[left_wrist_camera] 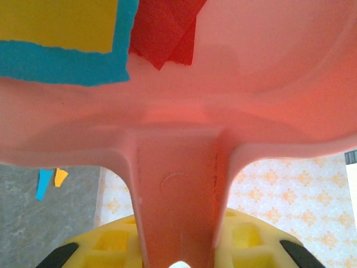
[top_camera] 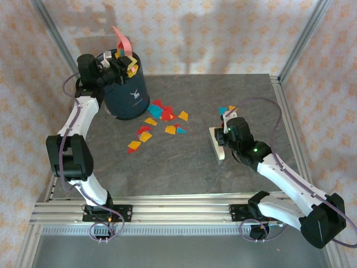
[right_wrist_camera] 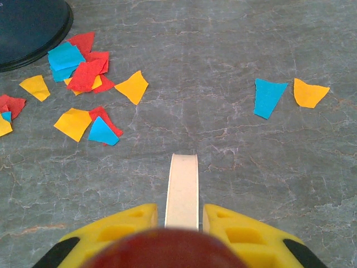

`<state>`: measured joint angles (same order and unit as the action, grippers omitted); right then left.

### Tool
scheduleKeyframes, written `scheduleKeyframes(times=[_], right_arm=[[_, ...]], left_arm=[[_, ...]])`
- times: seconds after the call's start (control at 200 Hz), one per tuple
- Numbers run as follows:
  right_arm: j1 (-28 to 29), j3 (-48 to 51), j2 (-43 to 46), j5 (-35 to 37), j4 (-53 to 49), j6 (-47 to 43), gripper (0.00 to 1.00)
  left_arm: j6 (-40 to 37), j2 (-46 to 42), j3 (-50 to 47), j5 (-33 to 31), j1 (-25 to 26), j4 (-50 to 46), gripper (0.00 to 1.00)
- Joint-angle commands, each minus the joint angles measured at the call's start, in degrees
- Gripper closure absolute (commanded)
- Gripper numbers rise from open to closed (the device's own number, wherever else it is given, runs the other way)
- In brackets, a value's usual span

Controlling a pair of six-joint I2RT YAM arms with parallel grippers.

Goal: Sweep away the paper scraps from the table

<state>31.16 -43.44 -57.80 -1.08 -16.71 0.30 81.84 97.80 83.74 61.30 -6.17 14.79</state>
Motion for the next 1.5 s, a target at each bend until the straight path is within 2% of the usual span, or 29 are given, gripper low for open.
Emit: scheduleKeyframes(times=[0.0, 0.125, 0.53, 0.741, 0.931, 1.111, 1.226, 1.371, 1.496], right_arm=[[0.26, 0.59, 0.14, 0.16, 0.97, 1.14, 1.00], [0.29, 0.64, 0.14, 0.12, 0.96, 1.25, 1.00], [0.22, 0.98, 0.21, -0.02, 0.81, 1.68, 1.00], [0.27, 1.17, 0.32, 0.18, 0.96, 1.81, 1.00], [0.22, 1.25, 0.43, 0.55, 1.02, 1.97, 1.00], [0.29, 1.67, 1.02, 0.80, 2.09, 2.50, 1.00], [0.24, 1.69, 1.20, 3.02, 2.95, 4.50, 1.00], [-1.27, 1.13, 1.40, 3.09, 4.38, 6.05, 1.00], [-4.81, 0.90, 1.88, 0.67, 5.80, 7.29, 1.00]], left_arm=[[7.55, -2.35, -2.60, 0.07, -0.59, 11.74, 1.00], [14.87, -1.73, -5.13, -0.23, -0.26, 20.93, 1.00], [27.84, -0.28, -10.27, -3.99, 0.72, 35.66, 1.00], [39.87, 2.93, -11.81, -7.12, 1.72, 49.89, 1.00], [40.87, 3.22, -12.07, -8.05, 2.40, 50.76, 1.00], [36.29, 2.24, -11.55, -6.19, 2.44, 46.32, 1.00], [27.91, 0.34, -10.60, -3.52, 2.39, 37.24, 1.00], [11.66, -2.23, -8.06, 0.32, 2.36, 20.34, 1.00], [-6.18, -4.81, -4.56, 1.03, 2.40, -0.75, 1.00]])
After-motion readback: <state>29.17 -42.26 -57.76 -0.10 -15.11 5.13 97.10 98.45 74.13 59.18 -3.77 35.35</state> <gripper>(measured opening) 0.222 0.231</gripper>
